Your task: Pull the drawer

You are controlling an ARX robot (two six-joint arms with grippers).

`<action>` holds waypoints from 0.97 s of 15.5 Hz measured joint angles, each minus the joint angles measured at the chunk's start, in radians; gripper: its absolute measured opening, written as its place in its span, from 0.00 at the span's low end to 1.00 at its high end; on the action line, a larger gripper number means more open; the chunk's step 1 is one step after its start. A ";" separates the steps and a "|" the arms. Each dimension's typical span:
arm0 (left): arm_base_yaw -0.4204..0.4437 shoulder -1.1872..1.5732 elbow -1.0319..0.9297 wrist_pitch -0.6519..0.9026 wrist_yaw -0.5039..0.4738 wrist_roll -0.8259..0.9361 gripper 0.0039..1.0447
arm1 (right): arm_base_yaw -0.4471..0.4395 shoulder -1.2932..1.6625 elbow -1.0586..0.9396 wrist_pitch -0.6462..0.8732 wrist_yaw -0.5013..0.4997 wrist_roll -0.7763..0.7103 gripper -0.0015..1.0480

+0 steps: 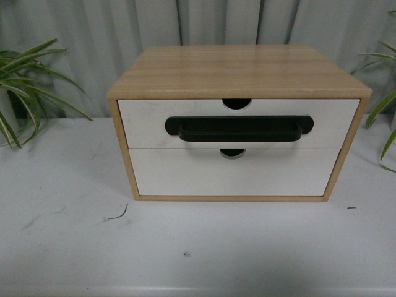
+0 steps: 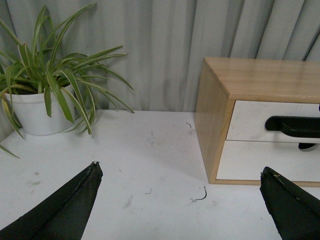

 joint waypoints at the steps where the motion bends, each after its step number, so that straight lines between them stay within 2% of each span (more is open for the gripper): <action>1: 0.000 0.000 0.000 0.000 0.000 0.000 0.94 | 0.000 0.000 0.000 0.000 0.000 0.000 0.94; 14: 0.000 0.000 0.000 -0.001 -0.001 0.000 0.94 | -0.006 0.005 0.005 -0.027 -0.018 0.011 0.94; 15: -0.138 0.131 0.087 -0.198 -0.282 -0.092 0.94 | -0.048 0.137 0.040 -0.029 -0.123 0.073 0.94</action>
